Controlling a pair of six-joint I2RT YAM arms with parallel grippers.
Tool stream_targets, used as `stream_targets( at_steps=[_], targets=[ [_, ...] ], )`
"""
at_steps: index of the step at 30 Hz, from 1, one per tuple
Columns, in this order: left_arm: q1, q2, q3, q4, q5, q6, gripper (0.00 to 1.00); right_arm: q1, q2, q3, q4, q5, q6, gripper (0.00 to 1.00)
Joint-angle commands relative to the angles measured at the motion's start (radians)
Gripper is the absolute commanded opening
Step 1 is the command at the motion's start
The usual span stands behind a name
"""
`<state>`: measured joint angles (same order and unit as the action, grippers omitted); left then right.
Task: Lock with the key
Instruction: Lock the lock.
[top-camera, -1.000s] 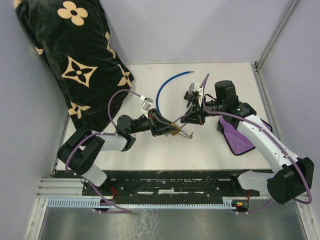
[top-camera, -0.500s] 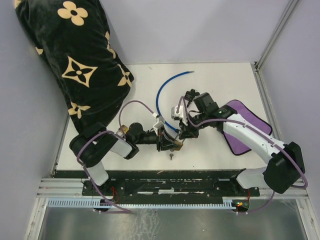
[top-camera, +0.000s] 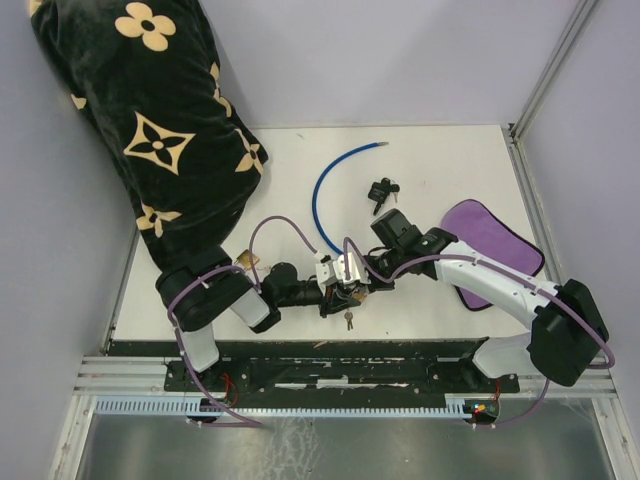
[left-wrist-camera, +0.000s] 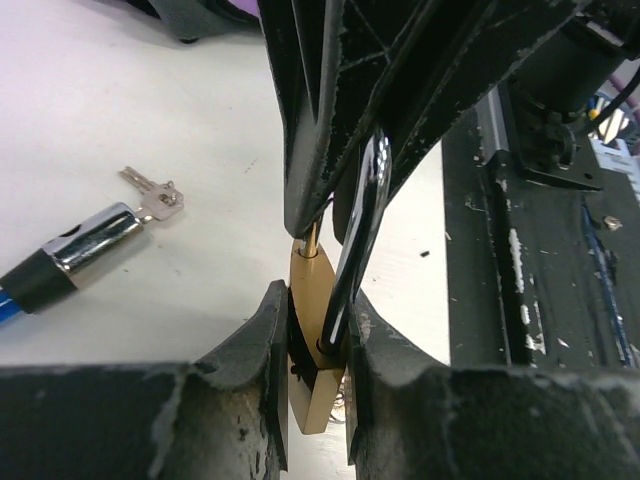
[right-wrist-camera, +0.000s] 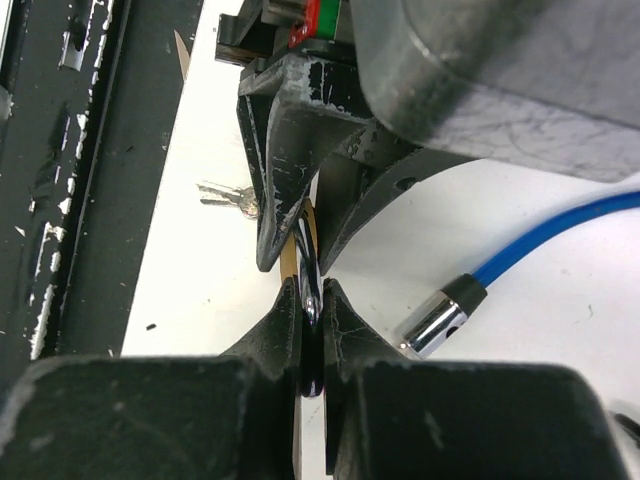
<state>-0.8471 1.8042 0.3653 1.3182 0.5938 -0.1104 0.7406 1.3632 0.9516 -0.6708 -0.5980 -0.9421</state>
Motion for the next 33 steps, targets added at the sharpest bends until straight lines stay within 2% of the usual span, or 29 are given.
stream_targets(
  at_steps=[1,5,8,12,17,27,31,33],
  targets=[
    [0.028,-0.008,0.015,0.198,-0.214,0.051,0.03,0.069,0.039,-0.021,-0.204,-0.100,-0.183,0.02],
    [0.044,0.052,0.004,0.286,-0.178,0.000,0.03,0.057,0.081,0.008,-0.230,-0.077,-0.139,0.02],
    [0.065,0.081,-0.017,0.359,-0.125,-0.064,0.03,-0.015,0.096,0.016,-0.226,-0.137,-0.114,0.02],
    [0.073,0.085,-0.040,0.358,-0.109,-0.058,0.04,-0.094,0.094,0.000,-0.245,-0.150,-0.179,0.02],
    [0.078,0.124,-0.049,0.356,-0.108,-0.037,0.06,-0.099,0.022,-0.112,-0.154,-0.090,-0.284,0.02],
    [0.079,0.186,-0.066,0.355,-0.109,-0.014,0.13,-0.097,0.013,-0.139,-0.140,-0.054,-0.326,0.02],
    [0.081,0.179,-0.076,0.372,-0.105,-0.034,0.32,-0.098,0.040,-0.120,-0.174,-0.041,-0.329,0.02],
    [0.083,0.171,-0.082,0.377,-0.108,-0.045,0.38,-0.099,0.032,-0.119,-0.168,-0.034,-0.320,0.02]
  ],
)
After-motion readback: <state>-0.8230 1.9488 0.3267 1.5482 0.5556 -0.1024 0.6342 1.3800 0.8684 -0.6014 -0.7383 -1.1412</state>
